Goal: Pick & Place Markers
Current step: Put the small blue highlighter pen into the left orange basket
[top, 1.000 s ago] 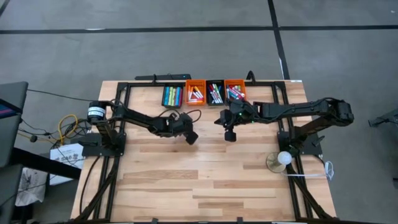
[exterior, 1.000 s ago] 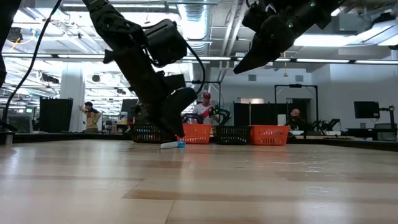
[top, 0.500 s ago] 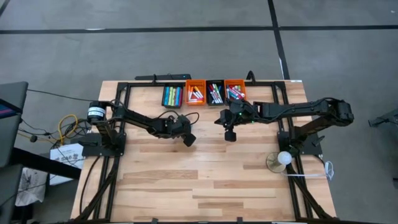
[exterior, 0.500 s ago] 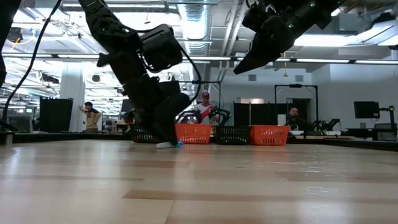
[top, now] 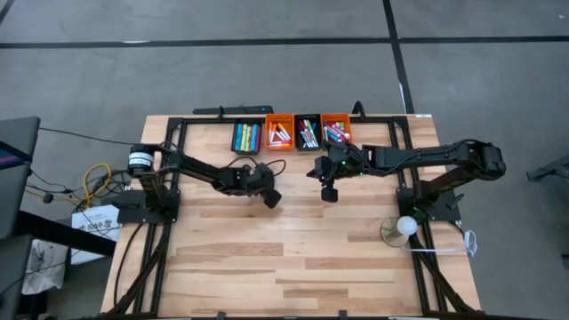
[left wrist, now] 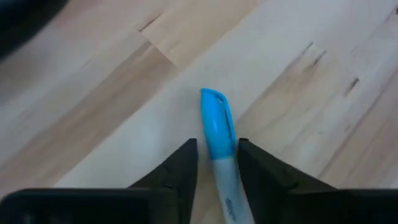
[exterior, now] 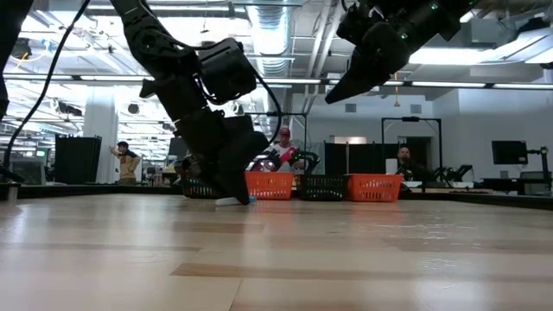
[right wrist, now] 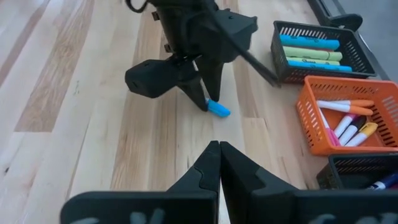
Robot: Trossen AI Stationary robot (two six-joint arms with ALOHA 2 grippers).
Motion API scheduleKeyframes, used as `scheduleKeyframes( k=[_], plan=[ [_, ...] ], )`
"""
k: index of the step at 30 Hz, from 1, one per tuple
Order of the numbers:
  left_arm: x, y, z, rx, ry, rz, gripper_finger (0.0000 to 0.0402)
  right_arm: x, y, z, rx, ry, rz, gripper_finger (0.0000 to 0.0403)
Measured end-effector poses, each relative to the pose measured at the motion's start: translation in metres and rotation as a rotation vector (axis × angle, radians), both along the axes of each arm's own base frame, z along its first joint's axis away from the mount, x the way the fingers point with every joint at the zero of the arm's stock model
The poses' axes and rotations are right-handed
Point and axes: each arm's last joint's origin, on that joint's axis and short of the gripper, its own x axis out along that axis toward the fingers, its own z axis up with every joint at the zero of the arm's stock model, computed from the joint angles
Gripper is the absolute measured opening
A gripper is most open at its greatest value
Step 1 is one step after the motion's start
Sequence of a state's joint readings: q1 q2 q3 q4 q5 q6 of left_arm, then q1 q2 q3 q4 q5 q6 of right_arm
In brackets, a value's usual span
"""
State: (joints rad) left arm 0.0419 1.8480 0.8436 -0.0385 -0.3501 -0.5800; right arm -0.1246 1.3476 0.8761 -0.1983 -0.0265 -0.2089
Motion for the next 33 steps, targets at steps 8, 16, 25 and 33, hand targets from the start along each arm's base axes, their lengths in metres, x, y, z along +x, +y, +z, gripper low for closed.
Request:
scheduleKeyframes(
  k=[8, 16, 25, 33],
  plan=[
    [-0.002, 0.001, 0.015, 0.015, -0.021, -0.079, 0.0037, 0.000, 0.000, 0.000, 0.001, 0.005, 0.000, 0.0001],
    [-0.007, 0.001, 0.054, 0.145, -0.115, -0.080, 0.0048, 0.000, -0.001, 0.000, -0.004, 0.003, 0.001, 0.0001],
    [-0.007, 0.027, 0.084, 0.268, -0.234, -0.031, 0.0043, 0.000, -0.001, 0.000, -0.001, 0.002, -0.002, 0.0001],
    [-0.012, 0.088, 0.097, 0.259, -0.401, 0.021, 0.0041, 0.000, -0.001, 0.000, -0.002, -0.001, -0.001, 0.0001]
  ],
)
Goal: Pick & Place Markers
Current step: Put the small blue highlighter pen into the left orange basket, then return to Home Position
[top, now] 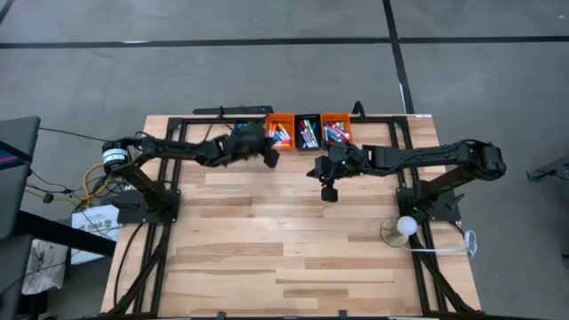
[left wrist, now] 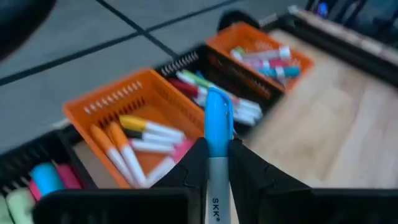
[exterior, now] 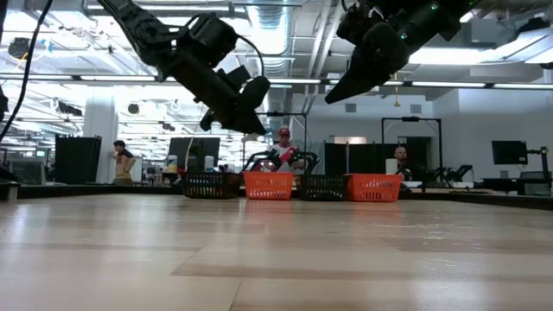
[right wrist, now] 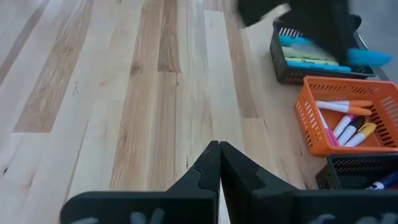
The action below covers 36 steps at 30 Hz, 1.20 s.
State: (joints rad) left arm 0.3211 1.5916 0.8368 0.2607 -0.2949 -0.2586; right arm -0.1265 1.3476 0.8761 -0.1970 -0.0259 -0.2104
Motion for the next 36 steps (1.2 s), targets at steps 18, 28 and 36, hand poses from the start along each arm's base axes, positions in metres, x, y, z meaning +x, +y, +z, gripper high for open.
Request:
scheduleKeyframes(
  k=[18, 28, 36],
  plan=[
    [0.020, 0.049, -0.015, -0.021, -0.107, -0.044, 0.0049, 0.001, 0.000, 0.001, -0.023, -0.017, 0.015, 0.0001],
    [0.021, 0.058, -0.019, -0.019, -0.099, -0.017, 0.0054, 0.001, 0.000, 0.001, -0.017, -0.017, 0.013, 0.0001],
    [0.019, 0.061, -0.017, 0.061, -0.057, 0.017, 0.0097, 0.001, 0.000, 0.001, -0.017, -0.016, 0.013, 0.0001]
  ],
)
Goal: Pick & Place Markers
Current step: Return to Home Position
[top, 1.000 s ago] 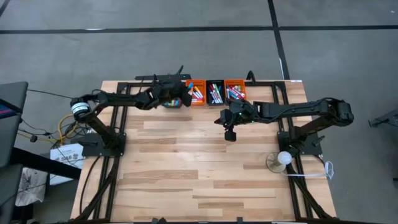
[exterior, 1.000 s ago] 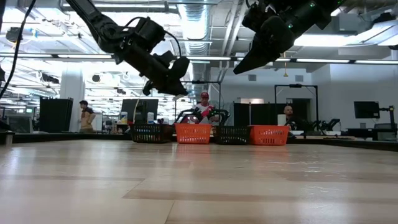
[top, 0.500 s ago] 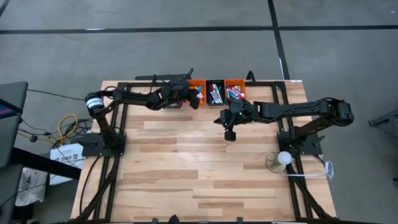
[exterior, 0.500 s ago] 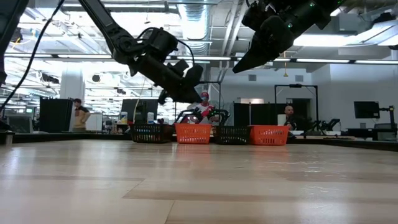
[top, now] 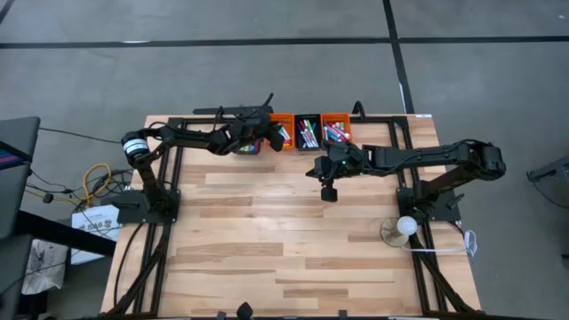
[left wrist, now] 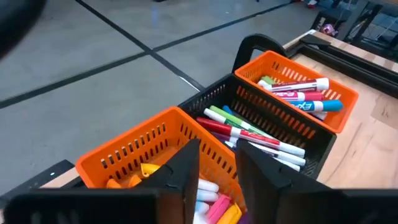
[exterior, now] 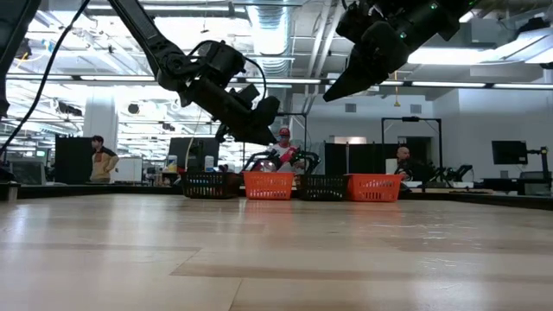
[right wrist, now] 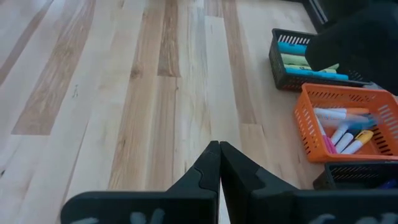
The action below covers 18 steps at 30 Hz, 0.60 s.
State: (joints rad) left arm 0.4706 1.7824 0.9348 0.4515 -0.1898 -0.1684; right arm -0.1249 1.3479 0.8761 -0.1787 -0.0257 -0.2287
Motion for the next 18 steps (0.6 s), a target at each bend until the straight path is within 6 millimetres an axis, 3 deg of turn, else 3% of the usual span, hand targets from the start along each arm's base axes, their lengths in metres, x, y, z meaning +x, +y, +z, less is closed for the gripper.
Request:
scheduleKeyframes(
  k=[10, 18],
  plan=[
    [0.001, -0.003, 0.003, 0.021, 0.002, -0.016, 0.0139, 0.000, 0.000, 0.000, 0.001, -0.002, -0.001, 0.0001],
    [0.008, -0.033, 0.022, 0.162, 0.063, -0.154, 0.0141, 0.000, 0.000, 0.000, 0.014, -0.008, -0.011, 0.0001]
  ],
)
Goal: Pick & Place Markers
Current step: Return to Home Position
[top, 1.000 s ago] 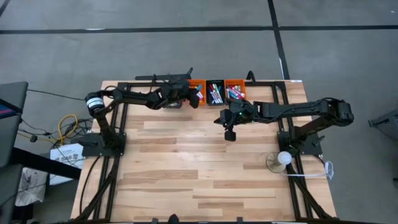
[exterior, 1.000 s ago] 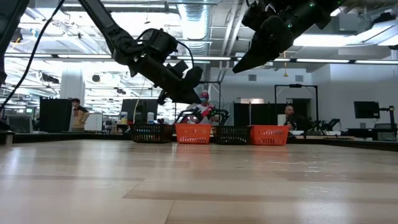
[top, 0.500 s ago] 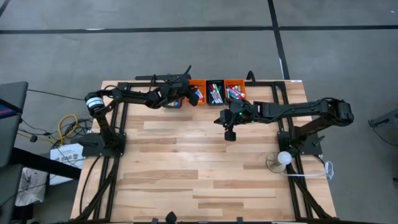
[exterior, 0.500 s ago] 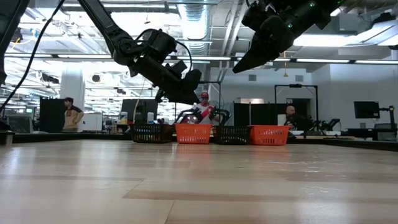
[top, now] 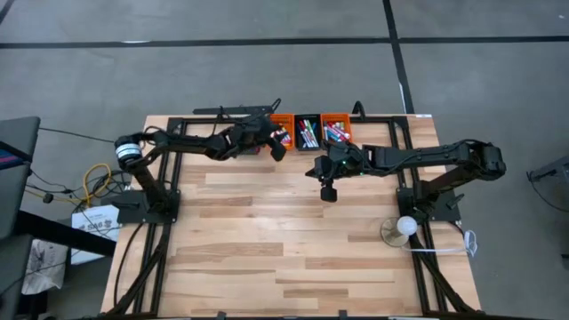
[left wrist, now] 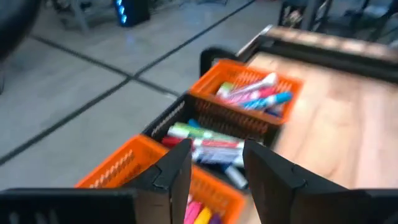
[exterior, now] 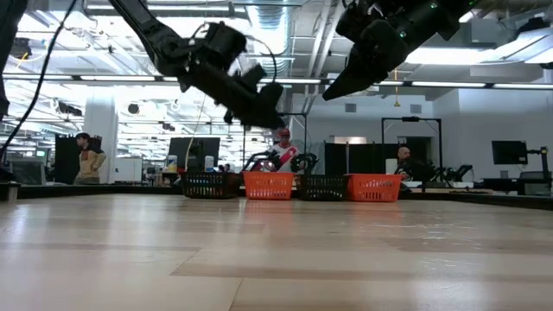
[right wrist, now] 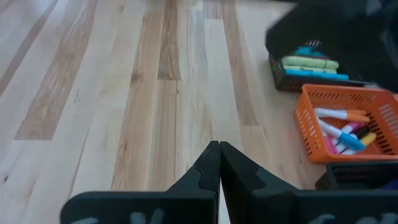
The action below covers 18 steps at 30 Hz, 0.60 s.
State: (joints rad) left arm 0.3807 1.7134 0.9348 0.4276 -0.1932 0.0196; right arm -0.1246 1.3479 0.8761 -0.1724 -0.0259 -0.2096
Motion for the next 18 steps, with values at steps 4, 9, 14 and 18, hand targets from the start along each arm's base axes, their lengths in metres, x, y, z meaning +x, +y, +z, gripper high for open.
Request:
scheduleKeyframes(
  k=[4, 9, 14, 18],
  plan=[
    [-0.007, -0.024, 0.027, 0.015, -0.050, -0.058, 0.0142, -0.001, 0.000, -0.001, 0.012, 0.013, -0.009, 0.0001],
    [-0.045, -0.062, 0.068, 0.076, -0.075, -0.169, 0.0143, -0.002, 0.002, -0.002, 0.046, 0.023, -0.025, 0.0001],
    [-0.112, -0.092, 0.082, 0.113, -0.216, -0.219, 0.0143, -0.006, 0.008, 0.006, 0.102, -0.008, 0.011, 0.0001],
    [-0.160, -0.105, 0.059, 0.117, -0.355, -0.243, 0.0143, -0.012, 0.022, 0.024, 0.159, -0.107, 0.111, 0.0001]
  ],
)
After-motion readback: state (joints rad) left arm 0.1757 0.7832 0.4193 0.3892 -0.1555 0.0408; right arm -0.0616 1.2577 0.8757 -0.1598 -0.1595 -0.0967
